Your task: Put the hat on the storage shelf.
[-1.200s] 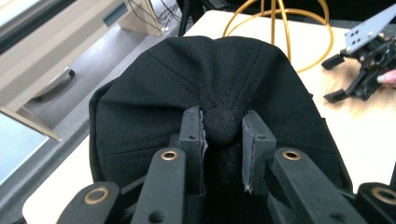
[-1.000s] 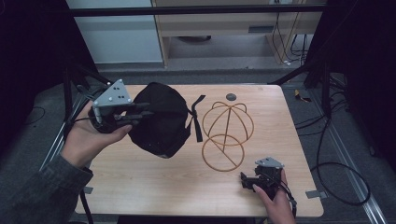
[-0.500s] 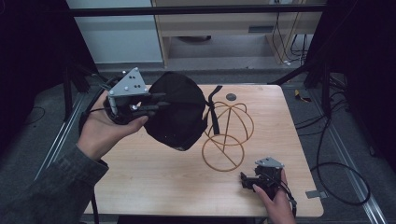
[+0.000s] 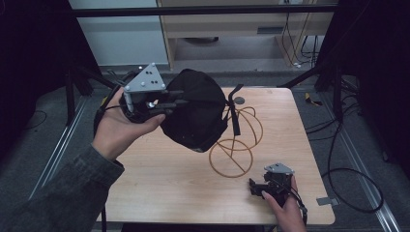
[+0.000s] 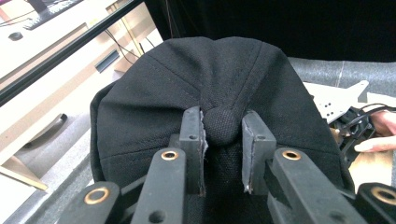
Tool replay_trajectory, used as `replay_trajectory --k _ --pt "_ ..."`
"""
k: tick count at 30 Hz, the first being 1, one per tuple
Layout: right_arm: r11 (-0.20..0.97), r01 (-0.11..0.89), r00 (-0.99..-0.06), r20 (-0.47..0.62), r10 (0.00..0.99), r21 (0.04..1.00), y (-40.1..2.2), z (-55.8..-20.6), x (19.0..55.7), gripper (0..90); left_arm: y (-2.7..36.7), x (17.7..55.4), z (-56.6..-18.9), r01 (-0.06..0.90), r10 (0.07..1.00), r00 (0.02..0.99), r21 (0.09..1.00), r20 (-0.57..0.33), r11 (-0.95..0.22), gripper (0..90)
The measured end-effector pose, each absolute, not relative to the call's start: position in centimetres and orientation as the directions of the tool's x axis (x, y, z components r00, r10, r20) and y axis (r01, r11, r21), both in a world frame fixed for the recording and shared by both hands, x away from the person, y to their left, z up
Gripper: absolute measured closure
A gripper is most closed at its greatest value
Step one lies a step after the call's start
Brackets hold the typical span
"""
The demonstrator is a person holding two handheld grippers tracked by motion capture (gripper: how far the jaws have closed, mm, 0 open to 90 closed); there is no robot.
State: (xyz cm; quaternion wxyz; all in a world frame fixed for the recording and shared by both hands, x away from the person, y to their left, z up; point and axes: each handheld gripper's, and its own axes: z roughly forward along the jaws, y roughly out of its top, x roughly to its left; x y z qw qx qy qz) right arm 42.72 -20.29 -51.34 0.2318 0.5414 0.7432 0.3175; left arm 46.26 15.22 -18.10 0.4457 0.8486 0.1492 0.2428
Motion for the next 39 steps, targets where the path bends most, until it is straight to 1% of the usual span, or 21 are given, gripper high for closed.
replay_trajectory --k 4,10,13,19,22,29,39 --pt "0.214 0.655 -0.307 -0.003 0.952 0.724 -20.3 -51.3 42.7 0.4 14.7 46.5 -17.9 0.027 0.473 0.830 0.824 0.297 -0.566 73.2" --pt "0.210 0.659 -0.305 0.001 0.952 0.723 -20.3 -51.3 42.7 0.4 14.3 46.8 -17.6 0.032 0.466 0.834 0.818 0.294 -0.574 73.2" --pt "0.212 0.654 -0.307 -0.001 0.952 0.726 -20.3 -51.4 42.7 0.4 13.8 46.9 -17.2 0.023 0.448 0.841 0.806 0.304 -0.591 73.2" --pt "0.210 0.657 -0.306 0.002 0.952 0.724 -20.3 -51.4 42.7 0.4 12.4 47.3 -16.6 0.001 0.420 0.852 0.802 0.311 -0.597 73.2" --pt "0.212 0.654 -0.307 -0.001 0.952 0.726 -20.3 -51.4 42.7 0.4 11.3 47.7 -16.5 -0.002 0.402 0.866 0.804 0.299 -0.594 73.2" --pt "0.212 0.656 -0.309 0.002 0.951 0.724 -20.3 -51.4 42.7 0.4 9.1 48.4 -16.3 -0.014 0.384 0.871 0.797 0.307 -0.604 73.2" --pt "0.212 0.656 -0.310 0.002 0.951 0.724 -20.3 -51.4 42.7 0.4 7.2 48.3 -15.7 -0.034 0.369 0.869 0.784 0.330 -0.620 73.2"
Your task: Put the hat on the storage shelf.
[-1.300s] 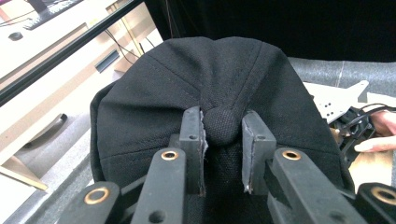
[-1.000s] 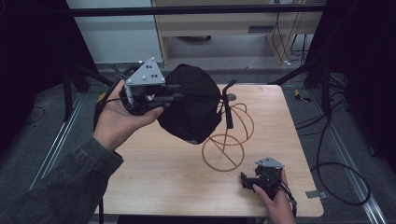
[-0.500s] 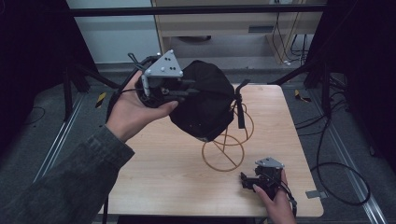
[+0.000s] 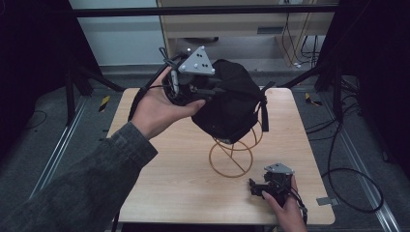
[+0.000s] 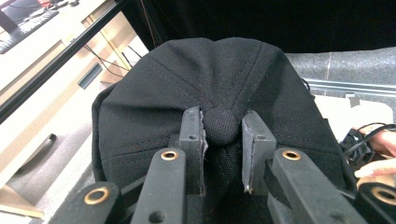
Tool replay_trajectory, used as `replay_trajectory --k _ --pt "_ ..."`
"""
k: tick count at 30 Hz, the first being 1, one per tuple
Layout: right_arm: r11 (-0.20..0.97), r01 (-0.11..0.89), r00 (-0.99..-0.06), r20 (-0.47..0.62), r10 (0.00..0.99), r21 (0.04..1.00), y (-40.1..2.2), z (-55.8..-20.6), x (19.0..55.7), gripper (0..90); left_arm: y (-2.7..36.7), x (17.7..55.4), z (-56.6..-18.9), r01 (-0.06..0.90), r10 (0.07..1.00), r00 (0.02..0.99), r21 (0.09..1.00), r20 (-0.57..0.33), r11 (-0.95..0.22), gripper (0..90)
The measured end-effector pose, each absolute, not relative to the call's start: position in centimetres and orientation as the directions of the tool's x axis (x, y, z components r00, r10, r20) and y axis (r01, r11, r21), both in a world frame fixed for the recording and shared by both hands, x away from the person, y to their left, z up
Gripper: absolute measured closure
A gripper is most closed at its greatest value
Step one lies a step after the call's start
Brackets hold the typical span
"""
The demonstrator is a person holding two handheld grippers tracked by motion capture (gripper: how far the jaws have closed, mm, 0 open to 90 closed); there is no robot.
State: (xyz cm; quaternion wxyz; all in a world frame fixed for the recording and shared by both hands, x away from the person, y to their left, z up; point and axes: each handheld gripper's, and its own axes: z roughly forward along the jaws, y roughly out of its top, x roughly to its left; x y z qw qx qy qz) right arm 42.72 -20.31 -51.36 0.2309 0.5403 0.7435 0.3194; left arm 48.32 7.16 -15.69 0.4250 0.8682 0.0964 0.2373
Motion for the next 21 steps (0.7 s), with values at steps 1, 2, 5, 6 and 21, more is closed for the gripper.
replay_trajectory --k 1,2,5,6,21 --pt "0.212 0.656 -0.310 0.002 0.951 0.724 -20.3 -51.4 42.7 0.4 7.2 48.3 -15.7 -0.034 0.369 0.869 0.784 0.330 -0.620 73.2" --pt "0.215 0.653 -0.311 -0.001 0.950 0.726 -20.3 -51.4 42.7 0.4 6.8 48.3 -15.6 -0.036 0.370 0.867 0.781 0.335 -0.623 73.2" --pt "0.215 0.653 -0.311 -0.001 0.950 0.726 -20.3 -51.4 42.7 0.4 6.5 48.3 -15.5 -0.039 0.367 0.867 0.781 0.337 -0.624 73.2" --pt "0.211 0.656 -0.309 0.002 0.951 0.724 -20.3 -51.4 42.7 0.4 6.1 48.3 -15.3 -0.043 0.363 0.868 0.779 0.339 -0.626 73.2" --pt "0.211 0.656 -0.309 0.002 0.951 0.724 -20.3 -51.4 42.7 0.4 3.6 48.8 -16.5 -0.051 0.331 0.880 0.762 0.340 -0.646 73.1"
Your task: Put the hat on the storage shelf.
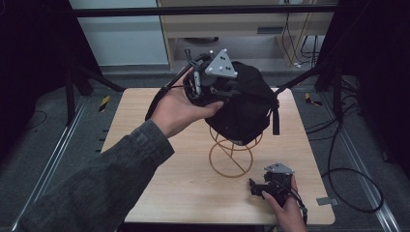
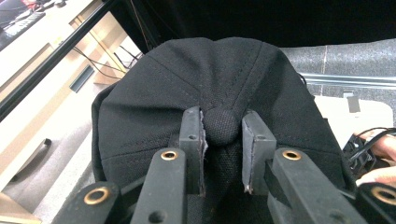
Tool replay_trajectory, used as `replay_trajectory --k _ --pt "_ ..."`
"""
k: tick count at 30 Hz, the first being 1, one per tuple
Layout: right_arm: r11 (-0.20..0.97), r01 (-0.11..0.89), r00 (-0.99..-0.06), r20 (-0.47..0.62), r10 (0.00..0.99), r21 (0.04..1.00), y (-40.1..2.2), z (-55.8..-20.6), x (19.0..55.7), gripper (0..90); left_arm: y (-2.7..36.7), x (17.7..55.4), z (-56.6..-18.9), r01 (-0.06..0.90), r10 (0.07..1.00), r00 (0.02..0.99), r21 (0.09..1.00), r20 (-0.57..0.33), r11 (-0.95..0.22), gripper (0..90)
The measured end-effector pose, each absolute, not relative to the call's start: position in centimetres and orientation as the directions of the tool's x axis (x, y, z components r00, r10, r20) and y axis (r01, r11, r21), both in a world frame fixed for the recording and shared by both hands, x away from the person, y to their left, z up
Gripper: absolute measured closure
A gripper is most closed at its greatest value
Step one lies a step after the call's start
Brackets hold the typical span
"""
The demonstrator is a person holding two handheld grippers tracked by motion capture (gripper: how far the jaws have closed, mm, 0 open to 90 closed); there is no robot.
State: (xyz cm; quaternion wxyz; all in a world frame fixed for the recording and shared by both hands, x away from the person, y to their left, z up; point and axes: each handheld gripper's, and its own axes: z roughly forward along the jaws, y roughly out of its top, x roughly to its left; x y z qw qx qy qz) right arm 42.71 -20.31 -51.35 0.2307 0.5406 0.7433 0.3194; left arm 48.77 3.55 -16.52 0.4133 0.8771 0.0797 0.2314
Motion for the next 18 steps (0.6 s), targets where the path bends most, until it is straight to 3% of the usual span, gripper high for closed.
replay_trajectory --k 18 --pt "0.213 0.657 -0.309 0.001 0.951 0.723 -20.3 -51.3 42.7 0.4 1.7 50.9 -20.5 0.012 0.338 0.893 0.734 0.298 -0.679 72.8"
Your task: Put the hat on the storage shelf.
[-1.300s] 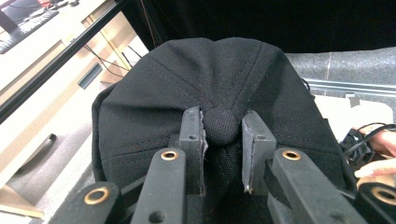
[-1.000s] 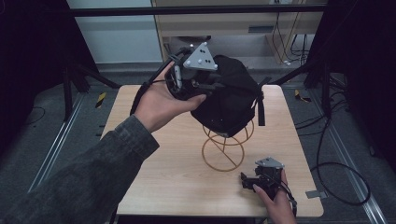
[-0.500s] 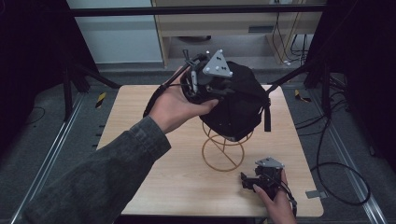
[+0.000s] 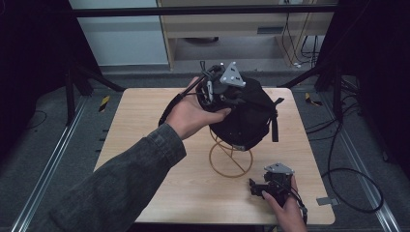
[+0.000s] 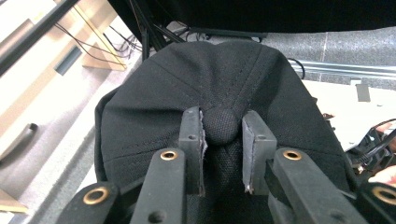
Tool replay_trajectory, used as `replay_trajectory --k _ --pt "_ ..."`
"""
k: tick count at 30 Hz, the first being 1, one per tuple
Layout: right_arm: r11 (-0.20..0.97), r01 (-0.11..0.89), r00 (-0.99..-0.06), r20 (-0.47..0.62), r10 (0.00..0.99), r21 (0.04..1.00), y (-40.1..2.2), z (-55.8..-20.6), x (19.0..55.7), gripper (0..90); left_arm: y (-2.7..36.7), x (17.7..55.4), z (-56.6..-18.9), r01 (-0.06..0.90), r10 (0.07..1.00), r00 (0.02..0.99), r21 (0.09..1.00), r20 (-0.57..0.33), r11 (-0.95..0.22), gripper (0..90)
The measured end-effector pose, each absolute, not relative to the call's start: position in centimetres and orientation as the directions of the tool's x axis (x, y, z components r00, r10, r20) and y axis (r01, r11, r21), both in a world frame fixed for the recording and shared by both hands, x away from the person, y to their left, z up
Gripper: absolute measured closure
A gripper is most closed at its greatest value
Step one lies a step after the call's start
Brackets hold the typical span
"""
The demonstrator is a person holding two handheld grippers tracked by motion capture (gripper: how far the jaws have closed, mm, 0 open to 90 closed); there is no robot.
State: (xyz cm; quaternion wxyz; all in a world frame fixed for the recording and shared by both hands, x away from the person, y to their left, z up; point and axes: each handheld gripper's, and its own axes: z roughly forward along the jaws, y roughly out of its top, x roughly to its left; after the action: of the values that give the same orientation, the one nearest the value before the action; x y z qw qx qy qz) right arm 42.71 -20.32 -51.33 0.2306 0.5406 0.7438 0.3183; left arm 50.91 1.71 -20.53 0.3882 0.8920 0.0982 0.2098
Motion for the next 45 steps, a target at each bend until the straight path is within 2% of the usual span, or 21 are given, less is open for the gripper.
replay_trajectory --k 9,24,45 --pt "0.214 0.657 -0.309 -0.001 0.951 0.723 -20.3 -51.3 42.7 0.4 1.3 51.6 -22.0 0.040 0.345 0.896 0.724 0.279 -0.689 72.7" --pt "0.214 0.657 -0.310 0.000 0.951 0.723 -20.3 -51.3 42.7 0.4 1.5 52.4 -22.3 0.060 0.357 0.900 0.738 0.252 -0.673 72.6" --pt "0.226 0.650 -0.316 -0.011 0.949 0.725 -20.4 -51.3 42.8 0.4 0.9 53.5 -24.4 0.099 0.341 0.915 0.699 0.216 -0.708 70.3"
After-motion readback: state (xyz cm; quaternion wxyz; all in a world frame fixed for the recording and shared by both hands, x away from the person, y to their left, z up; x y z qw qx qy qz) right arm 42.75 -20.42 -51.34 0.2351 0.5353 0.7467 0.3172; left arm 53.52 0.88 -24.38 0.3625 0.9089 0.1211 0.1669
